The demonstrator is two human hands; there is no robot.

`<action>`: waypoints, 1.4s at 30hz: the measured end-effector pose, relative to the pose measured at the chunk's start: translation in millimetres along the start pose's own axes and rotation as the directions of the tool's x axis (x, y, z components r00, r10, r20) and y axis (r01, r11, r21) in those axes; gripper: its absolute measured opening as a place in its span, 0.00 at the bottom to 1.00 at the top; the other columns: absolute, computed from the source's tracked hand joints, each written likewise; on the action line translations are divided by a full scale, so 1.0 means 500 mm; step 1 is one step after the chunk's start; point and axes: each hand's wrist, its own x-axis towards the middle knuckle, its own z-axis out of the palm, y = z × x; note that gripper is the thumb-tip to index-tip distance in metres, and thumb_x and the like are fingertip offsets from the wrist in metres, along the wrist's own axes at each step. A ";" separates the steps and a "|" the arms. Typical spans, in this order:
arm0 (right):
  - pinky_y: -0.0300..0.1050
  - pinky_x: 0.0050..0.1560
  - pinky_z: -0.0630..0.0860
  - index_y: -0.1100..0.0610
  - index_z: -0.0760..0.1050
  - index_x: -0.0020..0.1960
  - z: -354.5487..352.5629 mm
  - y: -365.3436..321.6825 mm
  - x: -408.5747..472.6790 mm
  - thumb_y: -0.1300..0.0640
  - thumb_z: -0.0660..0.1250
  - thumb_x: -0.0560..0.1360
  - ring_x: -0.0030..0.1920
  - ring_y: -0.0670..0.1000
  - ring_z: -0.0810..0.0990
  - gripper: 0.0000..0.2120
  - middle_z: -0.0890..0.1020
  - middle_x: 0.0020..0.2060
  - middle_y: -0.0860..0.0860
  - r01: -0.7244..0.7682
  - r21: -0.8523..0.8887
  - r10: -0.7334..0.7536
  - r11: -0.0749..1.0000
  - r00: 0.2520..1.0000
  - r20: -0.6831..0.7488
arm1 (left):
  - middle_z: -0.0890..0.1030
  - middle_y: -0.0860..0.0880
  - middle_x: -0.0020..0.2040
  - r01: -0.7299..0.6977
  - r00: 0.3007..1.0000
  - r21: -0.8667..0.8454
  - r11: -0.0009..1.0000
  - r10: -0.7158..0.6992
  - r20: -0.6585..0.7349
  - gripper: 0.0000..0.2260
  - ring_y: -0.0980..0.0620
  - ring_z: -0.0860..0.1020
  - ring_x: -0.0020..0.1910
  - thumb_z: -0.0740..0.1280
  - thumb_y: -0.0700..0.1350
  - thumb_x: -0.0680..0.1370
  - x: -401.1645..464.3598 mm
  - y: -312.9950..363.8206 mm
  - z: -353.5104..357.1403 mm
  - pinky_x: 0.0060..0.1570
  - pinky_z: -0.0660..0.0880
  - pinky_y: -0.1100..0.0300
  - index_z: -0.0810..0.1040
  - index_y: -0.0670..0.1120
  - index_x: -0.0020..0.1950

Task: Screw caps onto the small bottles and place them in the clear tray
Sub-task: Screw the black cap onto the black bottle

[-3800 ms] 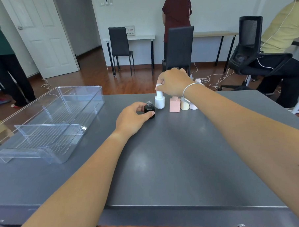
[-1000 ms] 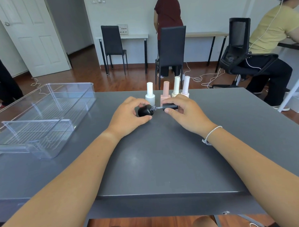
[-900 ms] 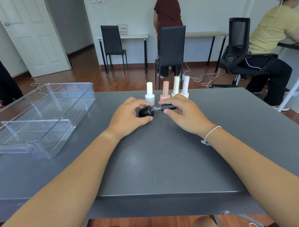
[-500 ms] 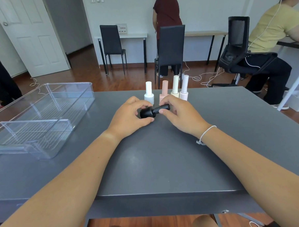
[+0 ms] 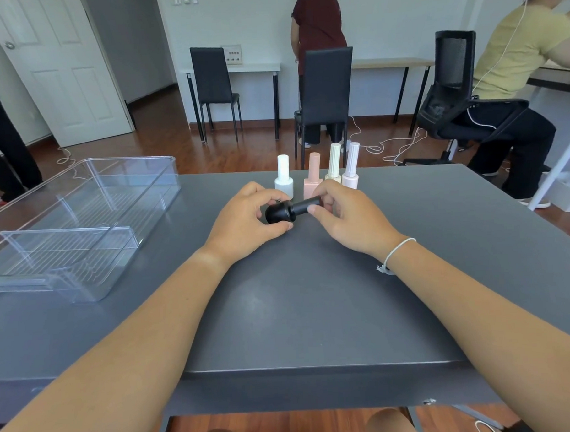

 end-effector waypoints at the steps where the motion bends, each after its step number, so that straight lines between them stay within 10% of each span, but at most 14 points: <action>1: 0.42 0.31 0.64 0.54 0.70 0.44 0.001 -0.001 0.001 0.49 0.61 0.76 0.30 0.46 0.68 0.08 0.70 0.29 0.45 -0.017 -0.023 0.017 1.000 1.000 -0.018 | 0.71 0.58 0.42 -0.004 1.000 0.001 1.000 0.004 0.000 0.16 0.66 0.70 0.38 0.74 0.47 0.66 0.000 0.000 0.000 0.41 0.66 0.75 0.77 0.61 0.50; 8: 0.40 0.31 0.63 0.48 0.69 0.46 -0.002 -0.001 0.000 0.49 0.62 0.75 0.29 0.45 0.69 0.04 0.72 0.31 0.46 -0.004 0.004 0.004 1.000 0.999 -0.034 | 0.71 0.58 0.43 0.005 1.000 -0.002 1.000 -0.005 -0.001 0.16 0.59 0.70 0.37 0.74 0.48 0.66 0.001 -0.001 0.001 0.44 0.69 0.67 0.77 0.61 0.50; 12: 0.41 0.31 0.65 0.56 0.73 0.41 -0.001 -0.002 0.000 0.43 0.57 0.76 0.34 0.52 0.72 0.17 0.72 0.30 0.46 -0.069 -0.073 0.065 0.995 0.996 -0.058 | 0.71 0.58 0.43 0.003 1.000 0.004 1.000 -0.003 0.007 0.16 0.61 0.70 0.37 0.74 0.48 0.66 0.000 -0.003 0.001 0.43 0.68 0.68 0.76 0.62 0.51; 18: 0.39 0.30 0.63 0.48 0.68 0.46 -0.004 -0.001 -0.001 0.49 0.62 0.75 0.29 0.45 0.69 0.04 0.73 0.32 0.47 -0.008 -0.037 0.008 0.999 1.000 0.005 | 0.71 0.58 0.43 -0.001 1.000 -0.005 1.000 0.001 0.006 0.16 0.63 0.69 0.37 0.74 0.48 0.67 0.001 -0.002 0.000 0.43 0.68 0.69 0.75 0.63 0.49; 22: 0.41 0.30 0.64 0.52 0.70 0.37 -0.004 -0.003 0.000 0.41 0.58 0.75 0.33 0.51 0.71 0.16 0.72 0.29 0.45 -0.060 -0.102 0.054 0.993 0.997 -0.059 | 0.71 0.58 0.44 -0.001 1.000 0.008 1.000 0.001 0.010 0.16 0.61 0.70 0.37 0.74 0.49 0.67 0.002 -0.002 0.000 0.42 0.68 0.70 0.75 0.64 0.50; 28: 0.39 0.31 0.63 0.50 0.69 0.45 -0.005 -0.004 -0.002 0.48 0.61 0.75 0.30 0.45 0.70 0.06 0.73 0.32 0.46 -0.004 -0.064 0.003 0.998 1.000 -0.023 | 0.71 0.59 0.43 -0.001 1.000 0.000 1.000 0.001 0.010 0.16 0.62 0.70 0.37 0.74 0.48 0.67 0.001 -0.003 0.001 0.43 0.68 0.69 0.76 0.63 0.50; 32: 0.41 0.31 0.64 0.54 0.72 0.39 -0.005 -0.003 0.000 0.41 0.56 0.76 0.34 0.52 0.72 0.18 0.73 0.30 0.46 -0.060 -0.120 0.055 0.991 0.997 -0.049 | 0.71 0.59 0.44 0.004 1.000 0.008 1.000 -0.004 0.012 0.16 0.63 0.70 0.38 0.74 0.48 0.67 0.002 -0.004 0.000 0.42 0.67 0.70 0.76 0.62 0.51; 38: 0.39 0.32 0.63 0.49 0.70 0.49 -0.005 -0.007 -0.004 0.48 0.62 0.75 0.30 0.45 0.70 0.07 0.74 0.33 0.47 0.006 -0.061 -0.007 0.998 1.000 -0.012 | 0.71 0.58 0.43 0.003 1.000 -0.019 1.000 -0.003 0.007 0.16 0.65 0.69 0.37 0.74 0.48 0.67 0.001 -0.003 0.000 0.42 0.67 0.69 0.75 0.64 0.49; 42: 0.45 0.33 0.67 0.60 0.74 0.39 -0.005 -0.004 -0.001 0.43 0.56 0.77 0.35 0.55 0.74 0.22 0.77 0.32 0.52 -0.054 -0.140 0.048 0.989 0.998 -0.050 | 0.71 0.59 0.43 0.006 1.000 -0.003 1.000 -0.006 0.017 0.16 0.64 0.70 0.37 0.74 0.48 0.67 0.002 -0.003 0.001 0.42 0.67 0.69 0.76 0.62 0.50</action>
